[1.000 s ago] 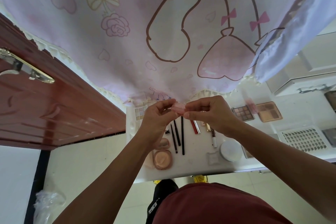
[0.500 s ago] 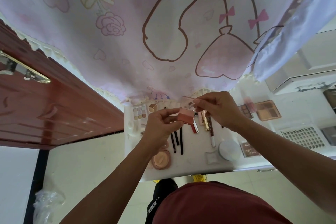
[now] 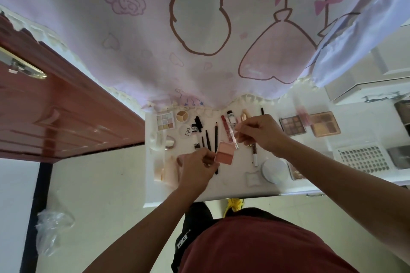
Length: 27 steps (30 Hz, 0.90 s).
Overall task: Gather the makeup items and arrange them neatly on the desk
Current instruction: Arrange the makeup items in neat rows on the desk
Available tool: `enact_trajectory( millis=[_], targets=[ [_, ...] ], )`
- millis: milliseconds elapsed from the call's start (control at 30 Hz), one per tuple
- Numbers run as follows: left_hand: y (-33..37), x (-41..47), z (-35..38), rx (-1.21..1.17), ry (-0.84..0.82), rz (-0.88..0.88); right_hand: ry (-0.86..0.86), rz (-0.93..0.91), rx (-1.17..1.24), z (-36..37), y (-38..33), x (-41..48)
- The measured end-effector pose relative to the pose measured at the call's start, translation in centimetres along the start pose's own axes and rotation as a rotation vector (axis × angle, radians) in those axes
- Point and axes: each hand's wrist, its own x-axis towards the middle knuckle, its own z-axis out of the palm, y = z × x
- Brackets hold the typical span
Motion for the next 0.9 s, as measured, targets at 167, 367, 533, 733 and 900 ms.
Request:
enact_trajectory(
  millis=[167,367,533,733,900],
  targets=[
    [-2.6,-1.0,0.7,0.137,-0.072,-0.068,-0.121,-0.028,-0.354,1.6,3.6,0.8],
    [-5.3,-2.4,0.4,0.208,-0.085,-0.120,-0.227,-0.079,-0.566,3.7,7.5,1.2],
    [-6.1,-2.7,0.4,0.206,-0.066,-0.150,-0.249,-0.045,-0.585,4.4,8.6,1.9],
    [-5.5,-1.8,-0.1,0.205,-0.069,-0.172,-0.200,0.036,-0.530,4.3,9.1,2.5],
    [-4.9,-1.0,-0.8,0.180,-0.084,-0.143,-0.123,0.073,-0.523,3.2,8.5,2.7]
  ],
)
